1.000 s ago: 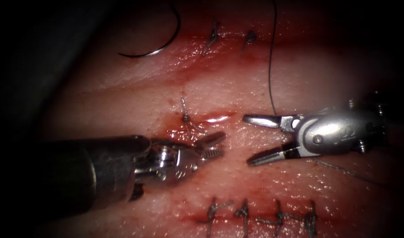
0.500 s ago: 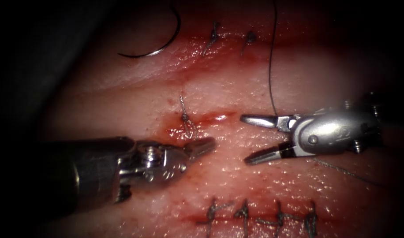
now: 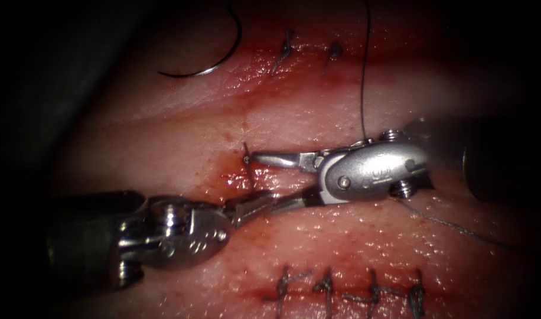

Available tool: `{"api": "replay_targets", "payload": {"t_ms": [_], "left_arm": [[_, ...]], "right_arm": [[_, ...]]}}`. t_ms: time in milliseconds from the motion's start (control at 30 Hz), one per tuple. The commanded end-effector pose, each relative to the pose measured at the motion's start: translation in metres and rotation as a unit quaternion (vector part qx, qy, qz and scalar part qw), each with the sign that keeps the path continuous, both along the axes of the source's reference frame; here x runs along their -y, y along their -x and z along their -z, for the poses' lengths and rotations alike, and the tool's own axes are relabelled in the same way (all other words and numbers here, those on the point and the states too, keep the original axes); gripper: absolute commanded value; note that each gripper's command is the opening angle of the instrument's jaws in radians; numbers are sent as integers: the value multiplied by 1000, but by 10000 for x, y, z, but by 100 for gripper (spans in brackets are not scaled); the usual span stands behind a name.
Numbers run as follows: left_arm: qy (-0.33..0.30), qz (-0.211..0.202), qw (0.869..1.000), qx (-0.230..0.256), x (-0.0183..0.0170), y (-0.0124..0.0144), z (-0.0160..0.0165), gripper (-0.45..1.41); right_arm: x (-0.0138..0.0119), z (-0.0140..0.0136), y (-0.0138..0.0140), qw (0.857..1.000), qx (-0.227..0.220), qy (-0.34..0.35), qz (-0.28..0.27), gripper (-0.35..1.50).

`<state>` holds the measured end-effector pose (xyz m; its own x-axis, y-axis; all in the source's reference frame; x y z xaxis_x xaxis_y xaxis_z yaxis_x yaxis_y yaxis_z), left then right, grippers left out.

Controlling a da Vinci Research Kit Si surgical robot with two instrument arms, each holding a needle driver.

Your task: Wound Closure

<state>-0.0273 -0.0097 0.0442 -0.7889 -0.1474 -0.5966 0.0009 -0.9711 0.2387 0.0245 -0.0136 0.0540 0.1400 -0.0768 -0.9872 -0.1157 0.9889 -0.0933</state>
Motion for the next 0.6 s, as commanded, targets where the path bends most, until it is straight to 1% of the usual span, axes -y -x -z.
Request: {"api": "replay_targets", "payload": {"t_ms": [33,67,167,333,367,400,600], "left_arm": [[1,1,1000,1,-1,6,-5,-45],[0,1,1000,1,-2,7,-5,-45],[1,1,1000,1,-4,7,-8,-45],[2,1,1000,2,-6,6,-14,-45],[3,0,1000,2,-5,6,-16,-45],[3,0,1000,2,-5,6,-16,-45],[4,0,1000,1,-3,6,-18,-45]], "right_arm": [[2,-3,-15,1000,-5,0,1,133],[4,-2,-21,1000,-11,4,1,133],[4,-1,-27,1000,-19,6,-2,133],[4,0,-33,1000,-26,8,-6,133],[5,-2,-36,999,-33,9,-8,133],[5,-2,-36,999,-33,9,-8,133],[11,-12,-56,999,-41,22,2,135]]}}
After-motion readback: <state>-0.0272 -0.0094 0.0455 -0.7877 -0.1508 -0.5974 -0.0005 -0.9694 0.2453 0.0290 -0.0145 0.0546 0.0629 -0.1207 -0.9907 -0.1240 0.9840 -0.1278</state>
